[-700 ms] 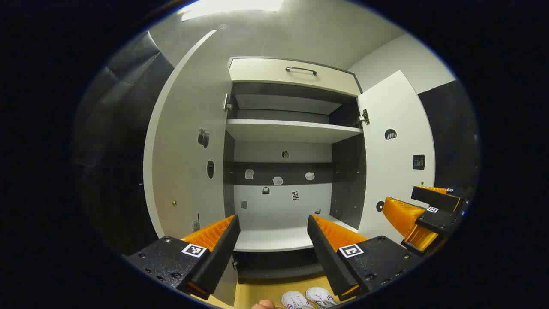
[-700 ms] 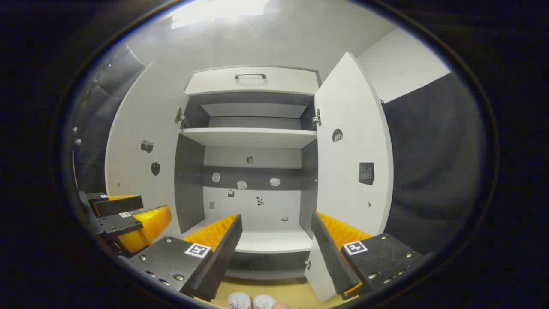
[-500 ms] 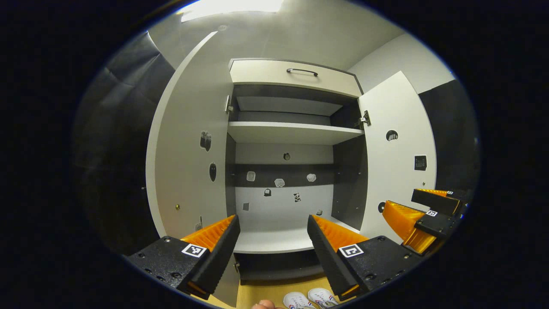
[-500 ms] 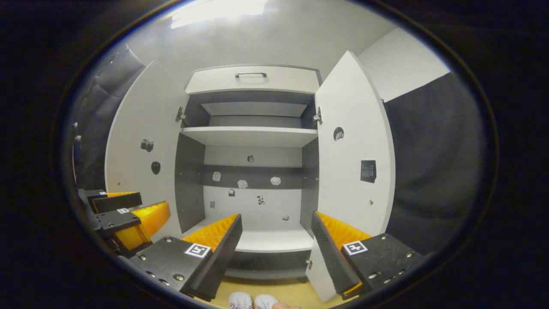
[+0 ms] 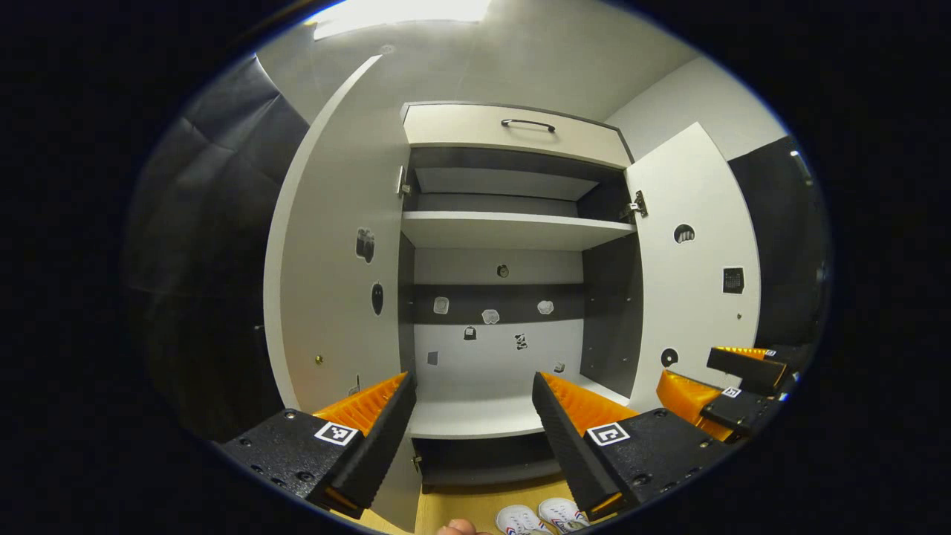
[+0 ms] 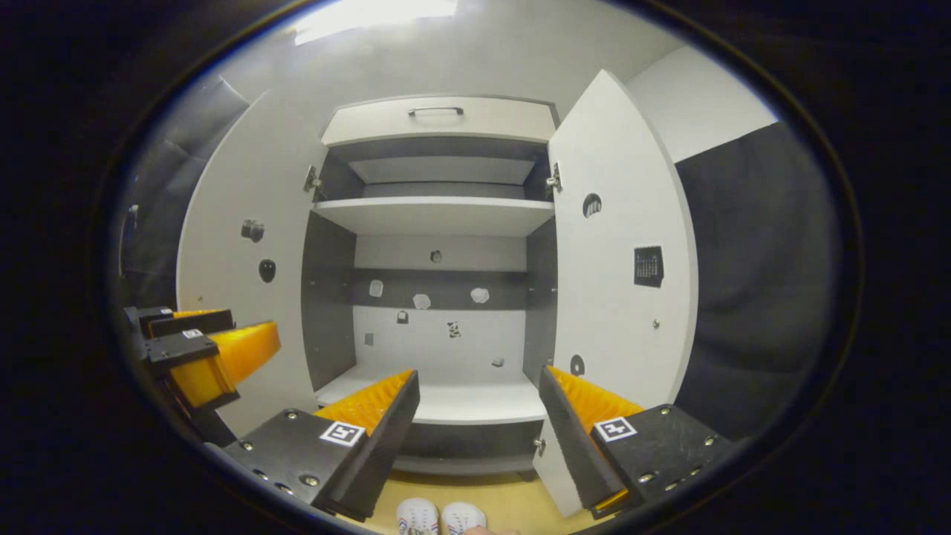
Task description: Grab one shoe with the right hand and put it into the shoe cabinet, grab the other shoe with the left hand and put it into the shoe cabinet; then close the right door with the right hand and the left door with the left hand.
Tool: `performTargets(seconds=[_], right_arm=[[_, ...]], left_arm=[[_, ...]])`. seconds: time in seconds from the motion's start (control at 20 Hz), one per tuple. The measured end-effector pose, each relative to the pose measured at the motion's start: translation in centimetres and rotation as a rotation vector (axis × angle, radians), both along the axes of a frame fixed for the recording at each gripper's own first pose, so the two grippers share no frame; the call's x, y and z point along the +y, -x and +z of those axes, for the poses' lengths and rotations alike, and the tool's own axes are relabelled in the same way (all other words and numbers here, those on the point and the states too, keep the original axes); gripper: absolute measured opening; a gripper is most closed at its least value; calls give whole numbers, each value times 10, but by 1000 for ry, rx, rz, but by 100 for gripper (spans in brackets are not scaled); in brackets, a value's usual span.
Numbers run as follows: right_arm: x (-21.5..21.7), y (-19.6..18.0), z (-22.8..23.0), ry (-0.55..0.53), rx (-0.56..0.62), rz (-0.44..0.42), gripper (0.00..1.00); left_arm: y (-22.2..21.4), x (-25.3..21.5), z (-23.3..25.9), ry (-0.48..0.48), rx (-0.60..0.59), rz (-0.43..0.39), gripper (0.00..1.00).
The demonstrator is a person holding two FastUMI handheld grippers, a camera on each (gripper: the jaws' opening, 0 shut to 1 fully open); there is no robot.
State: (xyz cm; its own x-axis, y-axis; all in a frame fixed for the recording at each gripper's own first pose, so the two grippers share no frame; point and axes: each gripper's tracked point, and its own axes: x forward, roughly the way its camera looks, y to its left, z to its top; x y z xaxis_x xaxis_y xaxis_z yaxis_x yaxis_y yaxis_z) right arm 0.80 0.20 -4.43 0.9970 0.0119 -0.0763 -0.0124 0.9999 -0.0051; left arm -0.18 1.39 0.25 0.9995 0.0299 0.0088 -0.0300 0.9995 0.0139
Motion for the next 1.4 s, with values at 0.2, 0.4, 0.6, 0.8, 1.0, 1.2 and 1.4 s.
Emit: performTargets(seconds=[0.2, 0.4, 0.6, 0.8, 1.0, 1.2, 1.4], right_arm=[[-1, 2, -67, 2, 124, 7, 96], [-3, 12, -155, 25, 294, 14, 94], [2, 34, -251, 47, 495, 41, 97], [7, 55, -334, 38, 681, 62, 97], [14, 75, -402, 65, 841, 93, 83], [21, 87, -446, 80, 935, 113, 59], [26, 91, -470, 86, 994, 129, 58]], left_arm=[[3, 6, 3, -4, -8, 18, 96], [5, 11, 4, -9, -11, 34, 96], [6, 15, -1, -7, 3, 49, 96], [8, 25, -7, -3, 15, 61, 96], [7, 30, -14, -5, 33, 62, 96], [5, 33, -18, -18, 43, 65, 96], [1, 37, -21, -16, 48, 70, 96]])
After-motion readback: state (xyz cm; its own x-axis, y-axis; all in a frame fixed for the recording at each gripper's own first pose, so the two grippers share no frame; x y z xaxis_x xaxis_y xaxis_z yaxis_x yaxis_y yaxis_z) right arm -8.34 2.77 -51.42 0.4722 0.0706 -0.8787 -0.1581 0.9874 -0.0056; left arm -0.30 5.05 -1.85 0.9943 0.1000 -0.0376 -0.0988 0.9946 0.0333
